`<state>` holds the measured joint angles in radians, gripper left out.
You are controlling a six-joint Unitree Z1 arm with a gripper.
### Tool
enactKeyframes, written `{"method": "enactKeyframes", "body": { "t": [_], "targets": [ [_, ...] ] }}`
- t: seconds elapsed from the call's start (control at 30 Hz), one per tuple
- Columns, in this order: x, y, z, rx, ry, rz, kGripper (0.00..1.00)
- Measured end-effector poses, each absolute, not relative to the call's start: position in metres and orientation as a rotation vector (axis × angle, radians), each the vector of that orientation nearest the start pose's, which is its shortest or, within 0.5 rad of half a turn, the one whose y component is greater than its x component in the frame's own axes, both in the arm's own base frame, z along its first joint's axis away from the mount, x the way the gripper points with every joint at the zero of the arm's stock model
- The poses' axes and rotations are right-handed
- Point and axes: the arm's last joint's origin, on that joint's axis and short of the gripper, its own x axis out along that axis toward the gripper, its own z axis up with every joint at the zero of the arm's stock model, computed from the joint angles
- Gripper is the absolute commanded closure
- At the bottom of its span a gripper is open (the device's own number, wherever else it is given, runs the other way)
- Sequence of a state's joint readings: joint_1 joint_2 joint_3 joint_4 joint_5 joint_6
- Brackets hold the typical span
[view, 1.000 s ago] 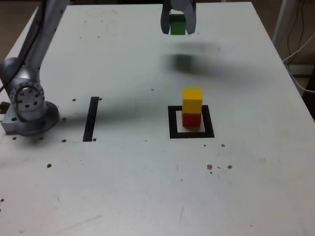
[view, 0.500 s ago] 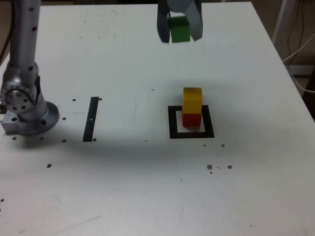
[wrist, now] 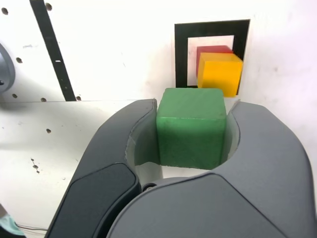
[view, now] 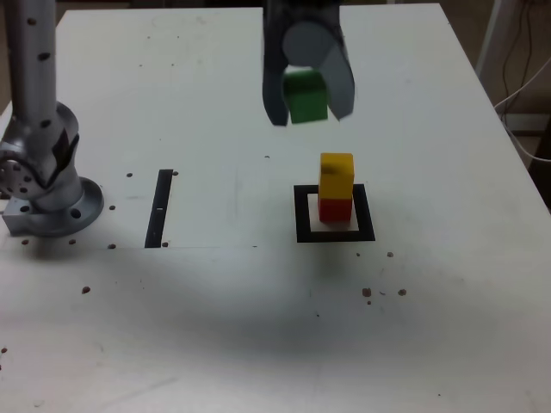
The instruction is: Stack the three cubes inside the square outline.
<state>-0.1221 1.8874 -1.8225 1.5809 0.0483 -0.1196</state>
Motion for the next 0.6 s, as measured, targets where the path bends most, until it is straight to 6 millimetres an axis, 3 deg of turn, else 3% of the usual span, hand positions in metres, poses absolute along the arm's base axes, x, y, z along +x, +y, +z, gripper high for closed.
{"method": "enactKeyframes", "body": {
  "t": [0.6],
  "targets": [
    [0.349,-0.041,0.331,0.069,1.690,0.053,0.75]
  ]
}}
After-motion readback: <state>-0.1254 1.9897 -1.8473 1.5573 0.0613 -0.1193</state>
